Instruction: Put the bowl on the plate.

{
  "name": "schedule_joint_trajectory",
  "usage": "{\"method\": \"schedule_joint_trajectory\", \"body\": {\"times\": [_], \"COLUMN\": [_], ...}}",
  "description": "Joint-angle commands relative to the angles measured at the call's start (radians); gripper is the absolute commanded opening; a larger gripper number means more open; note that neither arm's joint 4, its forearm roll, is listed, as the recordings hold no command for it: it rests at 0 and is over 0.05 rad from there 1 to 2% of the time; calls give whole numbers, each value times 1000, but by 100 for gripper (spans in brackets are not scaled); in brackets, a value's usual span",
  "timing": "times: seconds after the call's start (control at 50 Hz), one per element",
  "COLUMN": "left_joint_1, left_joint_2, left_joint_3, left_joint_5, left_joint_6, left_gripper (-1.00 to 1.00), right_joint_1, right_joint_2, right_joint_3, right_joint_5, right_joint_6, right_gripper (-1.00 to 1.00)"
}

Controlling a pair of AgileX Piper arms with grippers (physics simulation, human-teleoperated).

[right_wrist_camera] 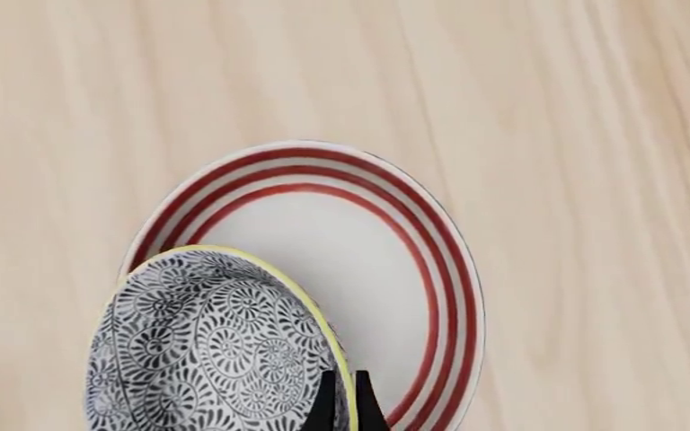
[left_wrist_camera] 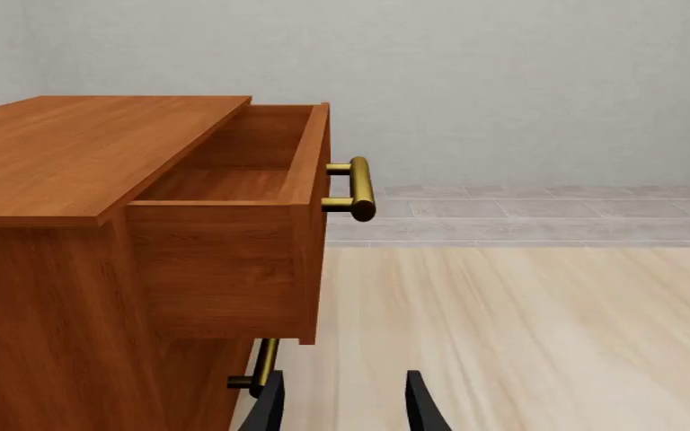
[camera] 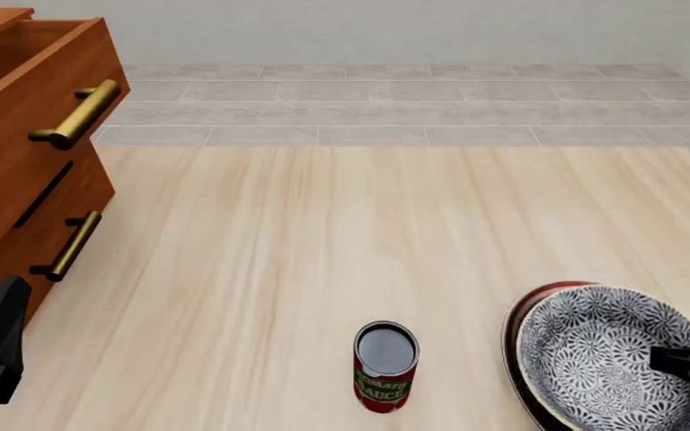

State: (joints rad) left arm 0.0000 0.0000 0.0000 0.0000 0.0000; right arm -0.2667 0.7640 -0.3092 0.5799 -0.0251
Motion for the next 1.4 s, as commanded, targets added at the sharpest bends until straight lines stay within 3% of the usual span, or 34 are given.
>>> {"method": "schedule_joint_trajectory", "body": {"times": [0.02, 0.32, 0.52, 0.96, 1.4], "left_joint_1": [0, 0, 0, 0, 0], "left_joint_2": [0, 0, 0, 0, 0], "left_joint_3": [0, 0, 0, 0, 0], "left_joint_5": [0, 0, 0, 0, 0], "left_joint_6": [0, 0, 0, 0, 0], "left_gripper": [100, 100, 100, 100, 100], "right_joint_1": [-18, -24, -53, -98, -44], "right_joint_2": [21, 35, 13, -20, -9], "right_joint_3": [1, -10, -69, -314, -601], "right_joint_5": [-14, -22, 30, 185, 320], "right_joint_6": [-12, -19, -49, -137, -199], "right_gripper": [100, 100, 100, 100, 100]}}
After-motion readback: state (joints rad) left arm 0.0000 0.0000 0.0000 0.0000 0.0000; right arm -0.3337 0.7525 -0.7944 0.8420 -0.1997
